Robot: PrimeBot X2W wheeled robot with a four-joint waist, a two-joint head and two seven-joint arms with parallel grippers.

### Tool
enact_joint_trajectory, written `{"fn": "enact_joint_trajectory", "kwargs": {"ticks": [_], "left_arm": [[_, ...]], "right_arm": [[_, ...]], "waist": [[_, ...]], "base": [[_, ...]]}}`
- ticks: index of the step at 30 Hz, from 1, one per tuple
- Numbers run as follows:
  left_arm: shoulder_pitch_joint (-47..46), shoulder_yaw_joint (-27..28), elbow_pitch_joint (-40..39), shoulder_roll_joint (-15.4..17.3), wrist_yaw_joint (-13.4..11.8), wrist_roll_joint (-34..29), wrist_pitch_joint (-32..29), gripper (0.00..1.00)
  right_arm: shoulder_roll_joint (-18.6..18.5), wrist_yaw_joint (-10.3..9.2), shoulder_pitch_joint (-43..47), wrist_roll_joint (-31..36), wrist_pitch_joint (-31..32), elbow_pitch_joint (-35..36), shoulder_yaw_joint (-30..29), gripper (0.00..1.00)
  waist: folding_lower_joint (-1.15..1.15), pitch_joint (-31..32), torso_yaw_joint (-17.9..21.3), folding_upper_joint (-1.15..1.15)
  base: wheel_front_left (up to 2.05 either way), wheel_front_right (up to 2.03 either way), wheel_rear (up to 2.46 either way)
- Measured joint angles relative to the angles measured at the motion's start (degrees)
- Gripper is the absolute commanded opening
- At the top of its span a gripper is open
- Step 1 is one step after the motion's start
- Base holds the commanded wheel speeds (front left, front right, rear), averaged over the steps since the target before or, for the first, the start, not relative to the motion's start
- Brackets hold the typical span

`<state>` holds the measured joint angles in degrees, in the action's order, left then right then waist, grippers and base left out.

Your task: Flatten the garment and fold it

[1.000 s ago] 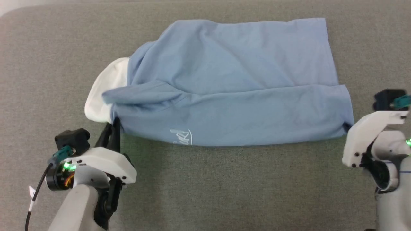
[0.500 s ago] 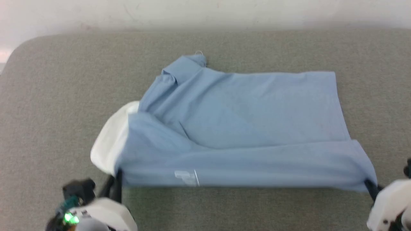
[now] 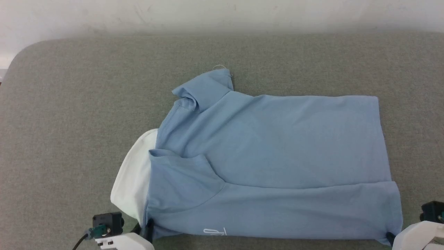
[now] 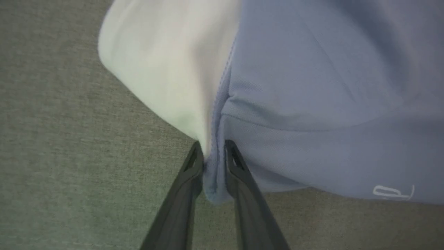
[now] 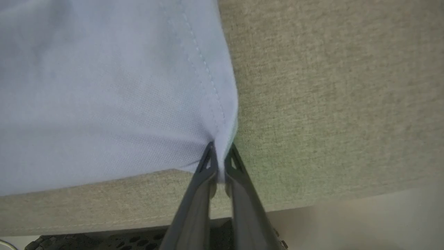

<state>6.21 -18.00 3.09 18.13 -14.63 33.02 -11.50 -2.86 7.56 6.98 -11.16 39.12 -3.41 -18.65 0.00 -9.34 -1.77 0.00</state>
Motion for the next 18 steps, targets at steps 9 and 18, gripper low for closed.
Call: {"fn": "enact_joint_trajectory", "kwargs": {"ticks": [9, 18], "left_arm": [[-0.72, 1.74, -3.27, 1.99, 0.36, 1.05, 0.02, 1.0], [-11.25, 2.92, -10.84, 8.09, 2.59, -5.44, 3.8, 1.0]], "right_arm": [[-0.13, -0.02, -1.12, -1.66, -12.83, 0.79, 1.43, 1.0], [-0.34, -0.02, -4.52, 0.67, -35.06, 5.98, 9.81, 1.0]], "waist": [[0.0, 0.72, 1.04, 0.0], [0.0, -1.07, 3.13, 0.0]], "base": [[0.0, 0.0, 0.0], [0.0, 0.0, 0.0]]}}
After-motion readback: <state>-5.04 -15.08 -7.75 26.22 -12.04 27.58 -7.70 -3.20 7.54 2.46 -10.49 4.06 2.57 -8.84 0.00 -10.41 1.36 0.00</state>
